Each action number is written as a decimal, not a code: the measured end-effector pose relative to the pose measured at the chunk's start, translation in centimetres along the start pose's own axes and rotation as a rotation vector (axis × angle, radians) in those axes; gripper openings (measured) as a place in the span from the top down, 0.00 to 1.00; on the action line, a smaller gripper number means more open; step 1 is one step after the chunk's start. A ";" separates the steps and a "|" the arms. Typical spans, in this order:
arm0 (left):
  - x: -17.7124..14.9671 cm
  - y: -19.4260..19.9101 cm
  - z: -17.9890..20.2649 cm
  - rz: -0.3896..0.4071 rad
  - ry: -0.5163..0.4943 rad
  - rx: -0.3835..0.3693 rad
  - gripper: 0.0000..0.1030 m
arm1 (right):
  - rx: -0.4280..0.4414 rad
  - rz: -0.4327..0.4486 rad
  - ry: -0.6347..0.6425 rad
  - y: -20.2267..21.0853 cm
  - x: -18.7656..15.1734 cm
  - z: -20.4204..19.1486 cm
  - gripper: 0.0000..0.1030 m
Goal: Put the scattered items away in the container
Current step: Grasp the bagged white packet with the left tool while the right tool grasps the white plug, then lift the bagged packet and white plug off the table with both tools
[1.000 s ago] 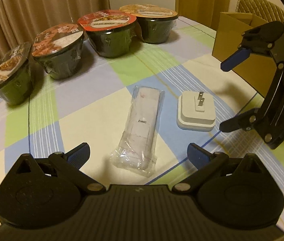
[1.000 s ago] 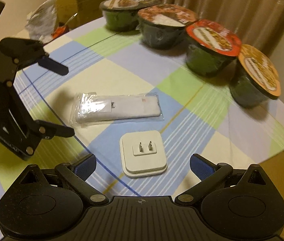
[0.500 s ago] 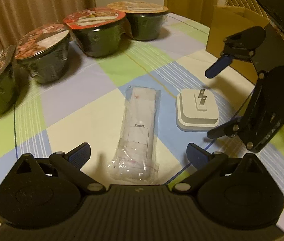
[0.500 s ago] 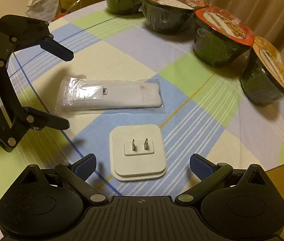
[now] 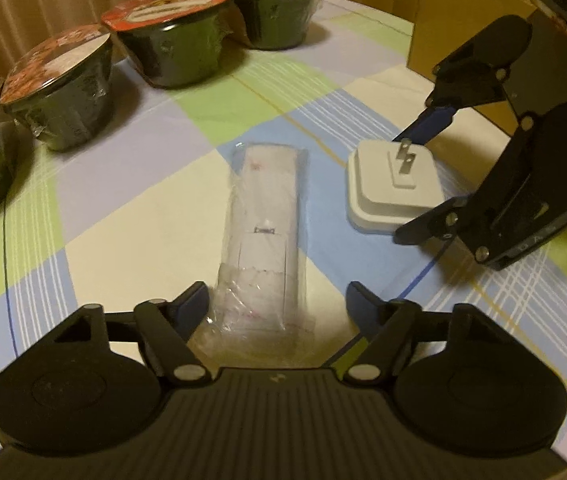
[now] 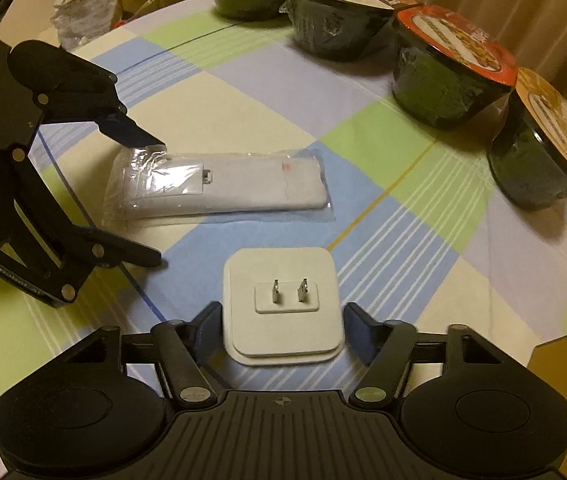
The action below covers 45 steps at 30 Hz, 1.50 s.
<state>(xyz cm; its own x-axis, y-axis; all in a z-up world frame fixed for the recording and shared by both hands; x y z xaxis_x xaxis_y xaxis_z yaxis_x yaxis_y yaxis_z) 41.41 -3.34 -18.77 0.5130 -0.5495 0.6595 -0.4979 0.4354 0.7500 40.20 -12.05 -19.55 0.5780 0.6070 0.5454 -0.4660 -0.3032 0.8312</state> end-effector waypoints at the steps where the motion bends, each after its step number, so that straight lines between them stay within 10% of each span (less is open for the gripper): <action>1: 0.0 0.1 0.1 0.001 0.004 -0.005 0.41 | 0.002 -0.002 0.000 0.0 -0.1 0.0 0.34; 5: -0.1 0.5 0.6 -0.002 -0.015 -0.011 0.60 | 0.010 -0.019 0.017 0.4 -0.7 -0.4 0.35; 22: -8.8 9.3 9.4 -0.026 -0.234 -0.177 0.63 | 0.080 -0.085 0.099 6.4 -8.0 -8.5 0.35; 35: -10.0 10.9 11.5 -0.057 -0.103 -0.124 0.30 | 0.055 -0.069 0.103 10.7 -12.3 -12.0 0.34; 45: -9.0 9.2 11.5 -0.091 -0.071 -0.065 0.40 | 0.032 -0.052 0.065 10.8 -12.4 -11.0 0.34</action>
<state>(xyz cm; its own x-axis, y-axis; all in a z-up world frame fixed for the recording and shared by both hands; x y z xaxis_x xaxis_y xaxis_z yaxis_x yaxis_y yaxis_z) 24.19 -2.59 -18.42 0.5019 -0.6367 0.5855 -0.4041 0.4258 0.8095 20.66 -14.80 -18.50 0.5555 0.6689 0.4940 -0.4144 -0.2923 0.8619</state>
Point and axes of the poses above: each gripper's, at about its wrist camera, not at the fingertips, and y roughly against the way its jaws point, z to its right, x to its top, the point moved 6 cm from there along -y, roughly the way its jaws point, and after that the axes turned 7 degrees about z, right-handed, at the moved point
